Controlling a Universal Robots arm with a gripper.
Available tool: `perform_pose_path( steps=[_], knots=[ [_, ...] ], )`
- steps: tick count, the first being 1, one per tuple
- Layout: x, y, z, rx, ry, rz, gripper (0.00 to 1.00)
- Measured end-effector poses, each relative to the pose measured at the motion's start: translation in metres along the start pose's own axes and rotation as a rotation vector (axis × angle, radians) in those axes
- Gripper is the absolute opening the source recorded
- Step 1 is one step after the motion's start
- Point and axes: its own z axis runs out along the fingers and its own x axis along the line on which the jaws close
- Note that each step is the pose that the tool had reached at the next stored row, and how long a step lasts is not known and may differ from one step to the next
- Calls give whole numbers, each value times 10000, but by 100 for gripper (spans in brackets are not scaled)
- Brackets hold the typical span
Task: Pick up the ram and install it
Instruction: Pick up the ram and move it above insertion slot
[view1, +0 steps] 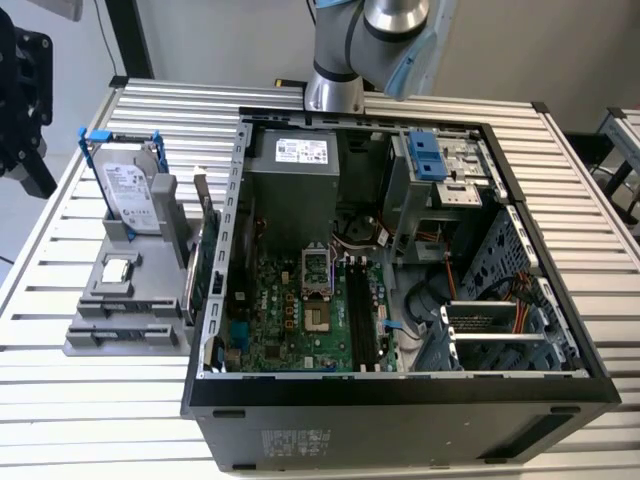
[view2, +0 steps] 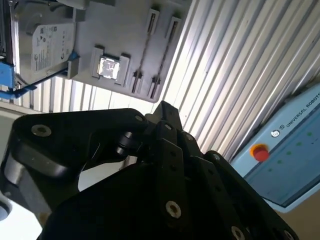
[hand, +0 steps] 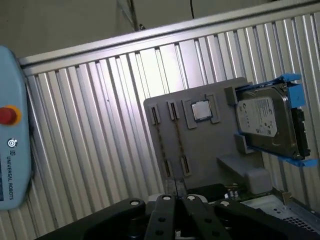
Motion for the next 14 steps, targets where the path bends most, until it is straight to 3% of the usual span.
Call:
perform_pose_path(
  steps=[14],
  knots=[
    [3,-1,50,-108,16,-2720,0]
  ],
)
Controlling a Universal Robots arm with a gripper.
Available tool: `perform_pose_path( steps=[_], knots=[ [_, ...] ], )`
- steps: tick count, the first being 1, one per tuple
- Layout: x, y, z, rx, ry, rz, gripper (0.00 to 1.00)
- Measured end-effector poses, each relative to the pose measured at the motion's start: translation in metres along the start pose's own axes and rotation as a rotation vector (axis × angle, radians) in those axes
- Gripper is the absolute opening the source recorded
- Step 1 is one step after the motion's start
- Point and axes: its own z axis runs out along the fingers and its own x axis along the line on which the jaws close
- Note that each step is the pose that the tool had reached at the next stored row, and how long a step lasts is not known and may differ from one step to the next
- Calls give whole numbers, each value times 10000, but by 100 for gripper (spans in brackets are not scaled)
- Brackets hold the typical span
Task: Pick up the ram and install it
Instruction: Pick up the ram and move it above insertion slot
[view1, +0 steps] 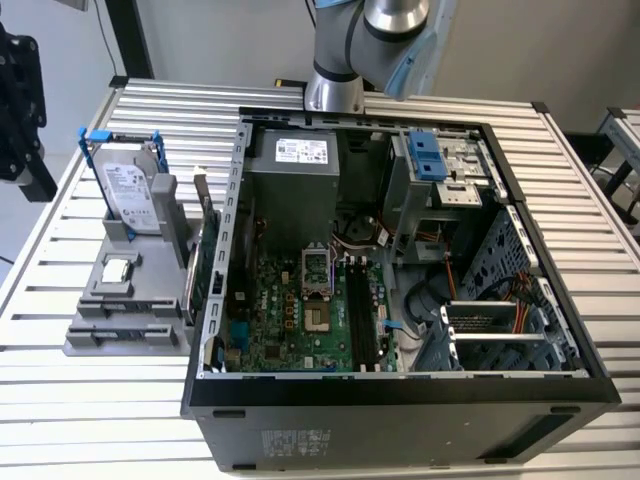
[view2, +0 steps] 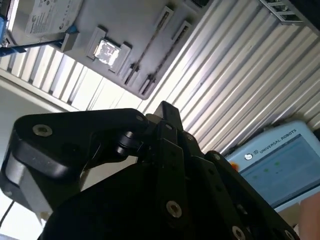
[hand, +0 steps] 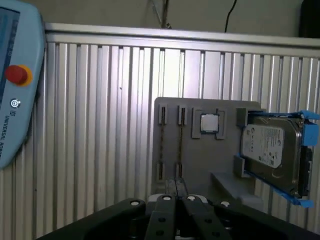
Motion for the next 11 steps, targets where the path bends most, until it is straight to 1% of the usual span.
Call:
perform_pose_path(
  steps=[5,7,9,11],
  knots=[
    [1,0,13,-36,5,-910,0],
    [1,0,14,-48,7,-1214,0],
    [1,0,15,-53,8,-1350,0],
    [1,0,15,-54,8,-1360,0]
  ],
)
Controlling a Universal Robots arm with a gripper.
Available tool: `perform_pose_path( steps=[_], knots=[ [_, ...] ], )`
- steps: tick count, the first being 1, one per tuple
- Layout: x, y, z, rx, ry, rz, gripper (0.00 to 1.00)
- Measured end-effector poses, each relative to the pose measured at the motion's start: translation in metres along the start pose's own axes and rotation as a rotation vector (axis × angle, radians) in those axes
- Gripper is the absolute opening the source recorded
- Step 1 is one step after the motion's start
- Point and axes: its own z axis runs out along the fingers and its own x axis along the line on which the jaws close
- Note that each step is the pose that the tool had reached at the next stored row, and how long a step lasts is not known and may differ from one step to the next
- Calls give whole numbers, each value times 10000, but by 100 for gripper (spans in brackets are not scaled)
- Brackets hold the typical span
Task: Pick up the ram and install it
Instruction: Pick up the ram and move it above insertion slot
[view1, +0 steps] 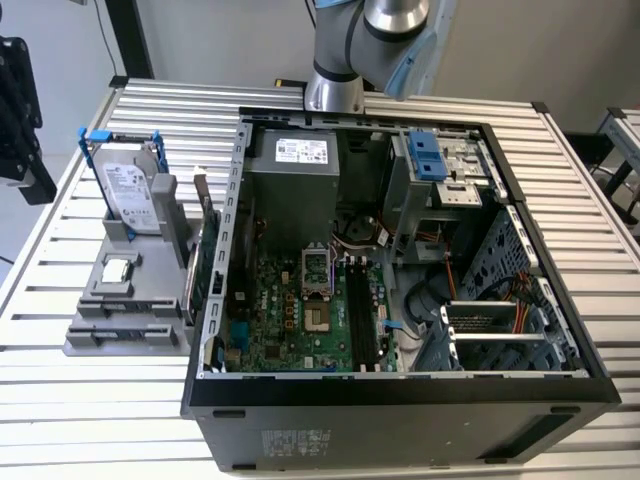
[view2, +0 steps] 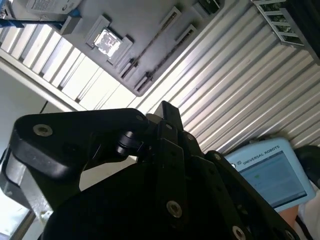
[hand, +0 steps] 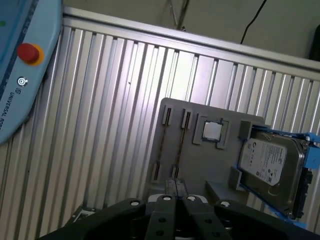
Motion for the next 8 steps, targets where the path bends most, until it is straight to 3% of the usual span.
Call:
perform_pose_path(
  steps=[8],
  knots=[
    [0,0,0,-1,1,-14,0]
  ],
)
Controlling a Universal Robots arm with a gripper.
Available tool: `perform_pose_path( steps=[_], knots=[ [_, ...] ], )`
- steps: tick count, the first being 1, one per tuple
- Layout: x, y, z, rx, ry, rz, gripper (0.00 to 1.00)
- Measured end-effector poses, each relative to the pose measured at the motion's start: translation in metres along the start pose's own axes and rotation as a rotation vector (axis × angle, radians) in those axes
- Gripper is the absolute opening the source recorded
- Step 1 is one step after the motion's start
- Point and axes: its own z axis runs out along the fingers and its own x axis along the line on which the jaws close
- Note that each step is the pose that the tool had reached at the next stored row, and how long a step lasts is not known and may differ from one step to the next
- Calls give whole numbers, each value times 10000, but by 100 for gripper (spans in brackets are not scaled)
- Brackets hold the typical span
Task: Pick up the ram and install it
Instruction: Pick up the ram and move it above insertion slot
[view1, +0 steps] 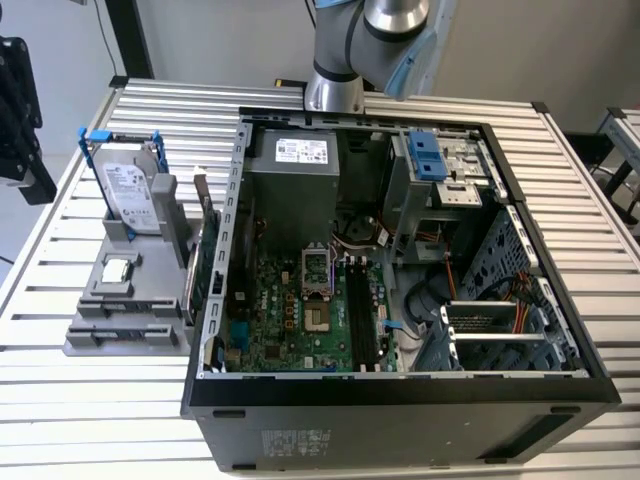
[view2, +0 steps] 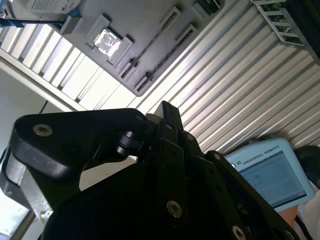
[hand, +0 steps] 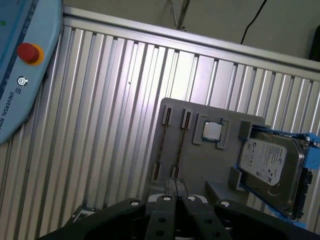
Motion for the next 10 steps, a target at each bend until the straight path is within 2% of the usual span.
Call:
perform_pose_path(
  steps=[6,7,10],
  knots=[
    [0,0,0,0,0,-10,0],
    [0,0,0,0,0,-12,100],
    [0,0,0,-1,0,-17,100]
  ],
)
